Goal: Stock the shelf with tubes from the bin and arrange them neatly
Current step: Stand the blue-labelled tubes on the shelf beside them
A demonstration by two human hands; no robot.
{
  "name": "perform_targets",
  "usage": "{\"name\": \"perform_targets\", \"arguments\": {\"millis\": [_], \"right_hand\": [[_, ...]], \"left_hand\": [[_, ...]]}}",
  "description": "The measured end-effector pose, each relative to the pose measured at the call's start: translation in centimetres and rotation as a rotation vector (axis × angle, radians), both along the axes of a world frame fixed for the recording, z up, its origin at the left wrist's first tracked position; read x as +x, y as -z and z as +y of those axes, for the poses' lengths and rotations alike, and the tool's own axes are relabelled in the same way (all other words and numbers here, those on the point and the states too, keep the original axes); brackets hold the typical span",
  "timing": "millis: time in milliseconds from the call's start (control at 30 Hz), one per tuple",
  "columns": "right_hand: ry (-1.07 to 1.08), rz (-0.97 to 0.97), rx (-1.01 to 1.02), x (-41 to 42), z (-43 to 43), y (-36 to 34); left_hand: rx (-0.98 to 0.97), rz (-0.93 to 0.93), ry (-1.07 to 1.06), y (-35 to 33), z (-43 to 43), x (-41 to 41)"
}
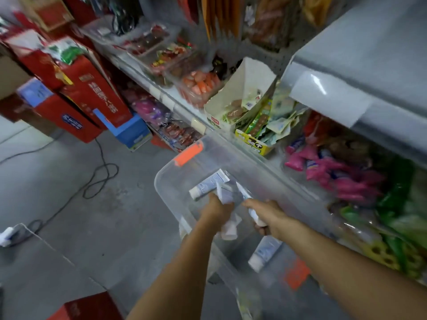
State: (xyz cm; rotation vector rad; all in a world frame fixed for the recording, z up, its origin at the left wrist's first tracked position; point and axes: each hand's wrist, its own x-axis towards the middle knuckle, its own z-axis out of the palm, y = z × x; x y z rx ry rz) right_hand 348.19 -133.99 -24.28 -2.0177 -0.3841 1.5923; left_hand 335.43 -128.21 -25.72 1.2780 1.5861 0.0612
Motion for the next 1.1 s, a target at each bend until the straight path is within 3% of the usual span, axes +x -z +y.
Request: {"name": "perform_targets", "arguments": {"millis": [100,167,367,600,833,1100], "right_hand": [[0.033,0.113,0.13,0.1,-4.3,-6.5],[0.061,0.155,0.21,0.2,-8.0,-11.1],[0.17,0.201,0.368,1.1,-19.7,-22.9],[0.283,0.157,0.562,4.2,-30.7,-31.9],[0.287,-0.1,0.686,9.9,-42.5,-38.7],[0.32,-0.39,0.745,19.3,-61.5,-44.4]], "left_hand": [[-0.033,-0.365,-0.316,-7.0,-5.3,-0.6],[0.0,-0.472,-0.351,-11.7,-9.2,-0.9],[0.129,-0.618,-0.242,-23.1,-18.8,0.1],[0.236,-0.695,0.015,-33.0,-27.7,4.7],[0.349,-0.757,0.271,-39.6,-37.6,12.2],[0.388,-0.858,0.458,-45.7,-55.3,23.0]]}}
